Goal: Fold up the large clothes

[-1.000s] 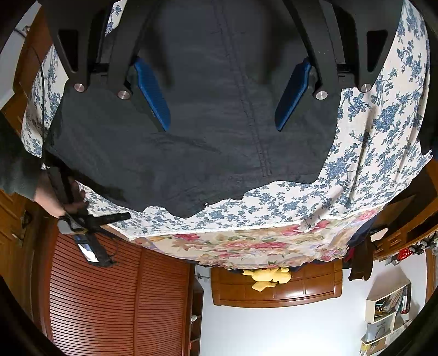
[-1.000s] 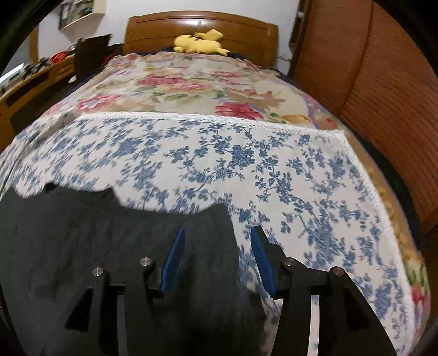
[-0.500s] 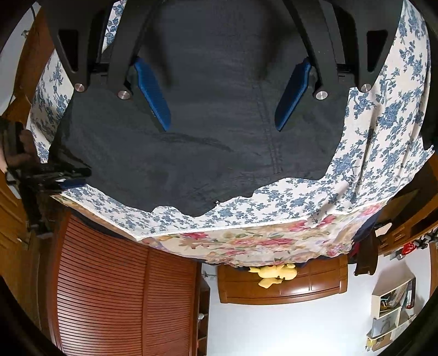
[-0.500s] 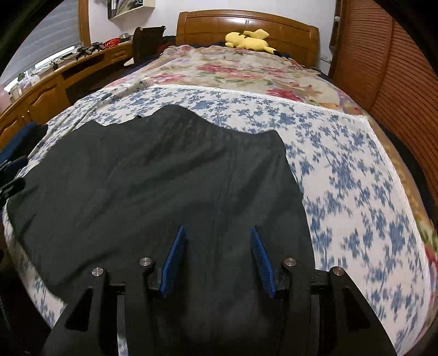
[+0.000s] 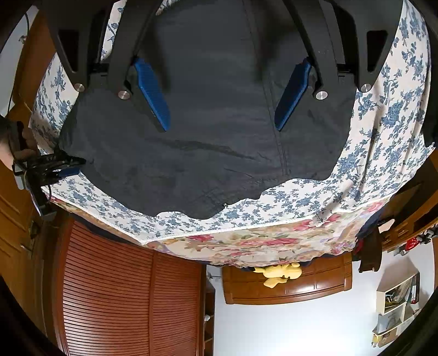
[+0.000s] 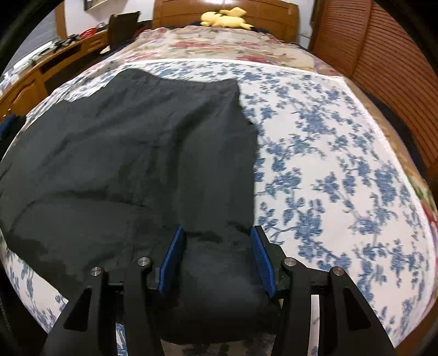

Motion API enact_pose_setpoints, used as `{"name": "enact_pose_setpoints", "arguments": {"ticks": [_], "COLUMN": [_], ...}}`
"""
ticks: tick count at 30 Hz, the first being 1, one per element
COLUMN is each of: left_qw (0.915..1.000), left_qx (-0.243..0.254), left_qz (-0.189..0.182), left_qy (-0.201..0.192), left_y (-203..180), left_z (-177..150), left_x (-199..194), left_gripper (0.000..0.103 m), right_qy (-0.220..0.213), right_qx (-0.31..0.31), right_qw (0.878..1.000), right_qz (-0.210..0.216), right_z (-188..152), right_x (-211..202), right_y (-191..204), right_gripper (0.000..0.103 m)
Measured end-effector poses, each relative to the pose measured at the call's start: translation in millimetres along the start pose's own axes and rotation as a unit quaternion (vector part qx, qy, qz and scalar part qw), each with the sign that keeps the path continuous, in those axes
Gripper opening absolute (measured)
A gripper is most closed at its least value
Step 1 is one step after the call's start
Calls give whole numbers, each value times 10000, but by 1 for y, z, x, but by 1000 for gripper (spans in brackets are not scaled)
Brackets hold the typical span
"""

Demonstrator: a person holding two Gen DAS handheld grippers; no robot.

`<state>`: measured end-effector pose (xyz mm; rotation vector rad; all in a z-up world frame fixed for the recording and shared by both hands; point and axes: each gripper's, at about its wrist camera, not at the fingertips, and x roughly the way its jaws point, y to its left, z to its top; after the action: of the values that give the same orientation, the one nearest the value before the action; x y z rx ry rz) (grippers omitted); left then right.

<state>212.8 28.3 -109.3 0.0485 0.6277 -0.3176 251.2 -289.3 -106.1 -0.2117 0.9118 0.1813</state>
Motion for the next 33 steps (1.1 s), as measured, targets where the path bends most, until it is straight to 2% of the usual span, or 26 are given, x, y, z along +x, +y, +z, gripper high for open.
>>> {"name": "enact_pose_setpoints", "arguments": {"ticks": [2,5,12,18,26,33], "left_qw": [10000,10000,10000,10000,10000,9997], "left_qx": [15,1,33,4,-40,-142], "left_qz": [9,8,10,20,64,128], "left_qy": [-10,-31,-37,-41,-61,-128], "left_y": [0,-1,-1,-1,4,6], "left_z": [0,0,0,0,0,-4], "left_x": [0,-2,-5,-7,-10,-14], "left_gripper": [79,79,79,79,79,79], "right_qy": [-163,-535,-925,-901,-436,-549], "right_qx": [-84,-52,-445,-709,-618,-642], "right_qw": [9998,9985,9915,9863,9888,9887], "right_qz": [-112,36,797,1189,1291,1241], "right_z": [3,8,12,9,-9,-12], "right_x": [-14,-37,-63,-54,-10,-5], "right_y": [8,26,100,144,147,149], "right_gripper": [52,52,52,52,52,52]}}
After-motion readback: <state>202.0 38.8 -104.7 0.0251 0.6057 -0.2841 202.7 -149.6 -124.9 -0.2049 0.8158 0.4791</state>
